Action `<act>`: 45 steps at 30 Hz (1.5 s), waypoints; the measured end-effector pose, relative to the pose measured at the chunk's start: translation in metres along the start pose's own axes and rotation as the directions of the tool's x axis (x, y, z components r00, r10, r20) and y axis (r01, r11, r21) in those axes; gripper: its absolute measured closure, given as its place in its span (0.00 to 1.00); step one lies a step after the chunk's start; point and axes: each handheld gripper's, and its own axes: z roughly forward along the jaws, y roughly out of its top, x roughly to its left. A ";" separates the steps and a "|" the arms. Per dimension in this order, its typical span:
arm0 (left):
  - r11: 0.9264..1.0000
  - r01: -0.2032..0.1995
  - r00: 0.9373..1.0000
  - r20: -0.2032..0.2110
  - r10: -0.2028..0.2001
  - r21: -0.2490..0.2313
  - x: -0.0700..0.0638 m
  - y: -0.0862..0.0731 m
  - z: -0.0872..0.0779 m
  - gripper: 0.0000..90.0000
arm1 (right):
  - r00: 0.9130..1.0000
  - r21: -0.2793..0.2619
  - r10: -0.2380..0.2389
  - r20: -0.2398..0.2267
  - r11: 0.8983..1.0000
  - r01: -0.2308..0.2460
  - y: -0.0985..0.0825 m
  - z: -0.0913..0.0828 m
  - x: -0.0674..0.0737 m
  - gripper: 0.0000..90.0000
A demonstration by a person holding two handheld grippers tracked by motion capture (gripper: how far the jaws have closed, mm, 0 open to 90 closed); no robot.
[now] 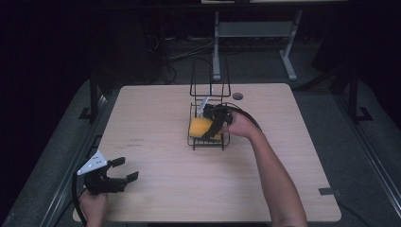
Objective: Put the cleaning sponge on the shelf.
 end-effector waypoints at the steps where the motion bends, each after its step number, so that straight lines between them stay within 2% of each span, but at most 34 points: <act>1: 1.000 -0.001 1.000 -0.001 0.001 0.001 0.000 0.000 0.000 0.16 | 1.000 0.004 0.002 -0.005 1.000 -0.002 -0.001 0.002 0.001 0.23; 4: 1.000 -0.001 1.000 0.000 0.001 -0.001 0.000 0.000 0.000 0.16 | 1.000 0.017 0.003 -0.002 1.000 -0.003 -0.002 0.004 0.001 0.23; 7: 1.000 -0.002 1.000 0.002 0.002 0.002 -0.001 0.000 0.000 0.16 | 1.000 -0.004 0.017 -0.001 1.000 -0.017 -0.006 0.002 0.000 0.22; 14: 1.000 -0.006 1.000 0.002 0.006 0.008 -0.001 0.001 0.001 0.16 | 0.999 -0.007 0.036 0.000 0.999 -0.036 -0.010 0.002 0.001 0.18; 23: 1.000 -0.008 1.000 0.002 0.008 0.011 -0.001 0.001 0.001 0.16 | 0.999 -0.040 0.017 0.029 0.999 -0.016 -0.007 -0.009 0.005 0.18; 34: 1.000 -0.009 1.000 0.000 0.009 0.011 -0.001 0.001 0.002 0.16 | 0.998 -0.086 0.002 0.056 0.996 0.003 -0.004 -0.014 0.012 0.18; 38: 1.000 -0.010 1.000 0.002 0.010 0.014 -0.001 0.001 0.002 0.16 | 0.998 -0.094 -0.008 0.055 0.995 0.013 -0.005 -0.016 0.016 0.18; 41: 1.000 -0.009 1.000 0.004 0.009 0.013 -0.002 0.001 0.003 0.16 | 0.996 -0.107 -0.016 0.083 0.994 0.024 -0.007 -0.017 0.019 0.18; 45: 1.000 -0.012 1.000 0.005 0.012 0.016 -0.002 0.001 0.004 0.16 | 0.996 -0.112 -0.018 0.086 0.993 0.027 -0.010 -0.019 0.022 0.18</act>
